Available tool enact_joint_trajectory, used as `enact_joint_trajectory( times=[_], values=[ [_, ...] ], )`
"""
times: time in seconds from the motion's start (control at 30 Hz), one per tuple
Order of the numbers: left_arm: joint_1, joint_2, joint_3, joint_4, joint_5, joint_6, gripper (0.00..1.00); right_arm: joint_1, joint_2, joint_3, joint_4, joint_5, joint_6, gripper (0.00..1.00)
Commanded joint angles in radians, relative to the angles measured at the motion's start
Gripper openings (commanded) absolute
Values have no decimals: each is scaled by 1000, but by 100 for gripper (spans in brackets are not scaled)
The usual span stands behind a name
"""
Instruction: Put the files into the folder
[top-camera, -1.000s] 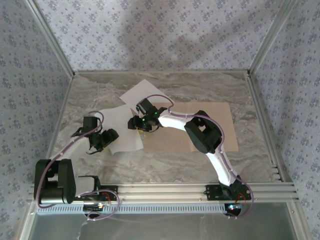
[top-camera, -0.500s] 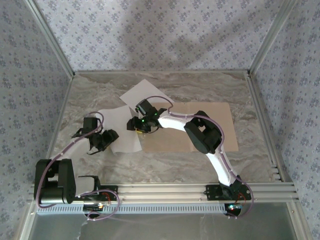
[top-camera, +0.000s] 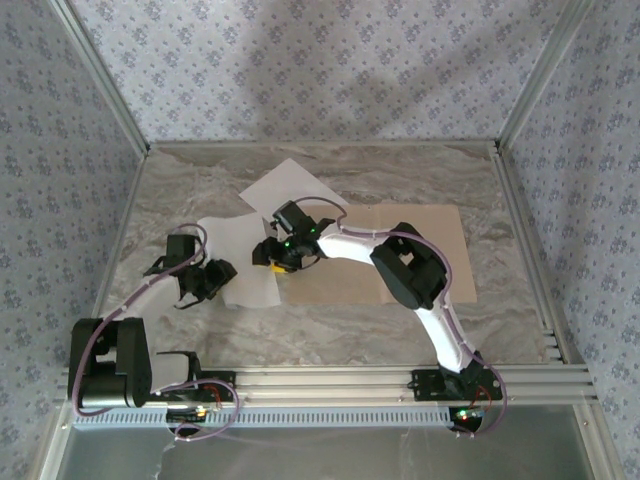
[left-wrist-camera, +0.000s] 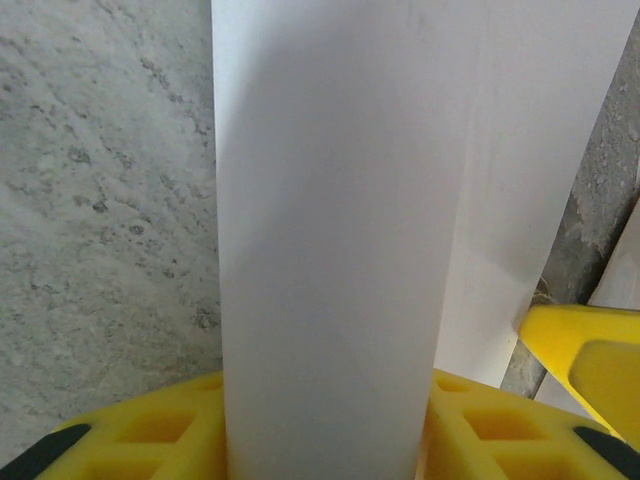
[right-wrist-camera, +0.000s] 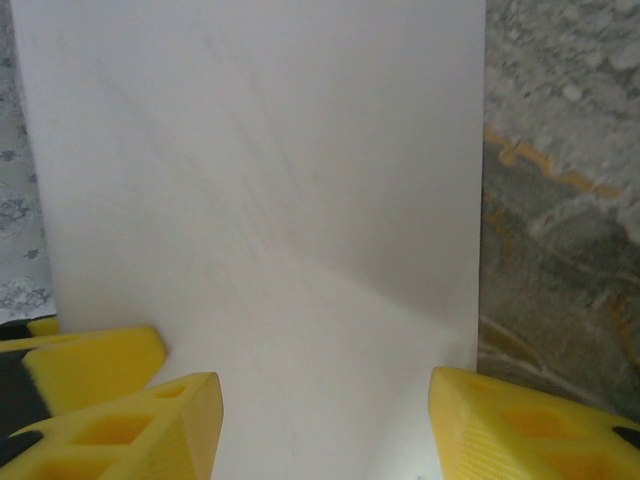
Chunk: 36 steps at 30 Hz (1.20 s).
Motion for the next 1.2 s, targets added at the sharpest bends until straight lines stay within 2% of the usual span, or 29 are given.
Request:
enact_joint_trajectory(
  times=[0.0,0.3,0.63,0.77,0.97,1.17],
  values=[
    [2,-26,7,6,33,-21,40,-19,-93,-22,-30,-32,23,61],
    [2,-66,9,-9,58,-48,37,-66,-240,-117,5,-75,44,64],
    [2,-157,12,-12,135,-115,33,-143,-462,-353,235,-146,173,66],
    [2,-204,25,-22,172,-150,33,-180,-535,-482,380,-176,264,67],
    [-6,-254,52,-34,225,-204,29,-220,-626,-574,395,-168,299,67],
    [-38,-306,80,-34,233,-260,29,-257,-679,-649,468,-189,363,69]
  ],
)
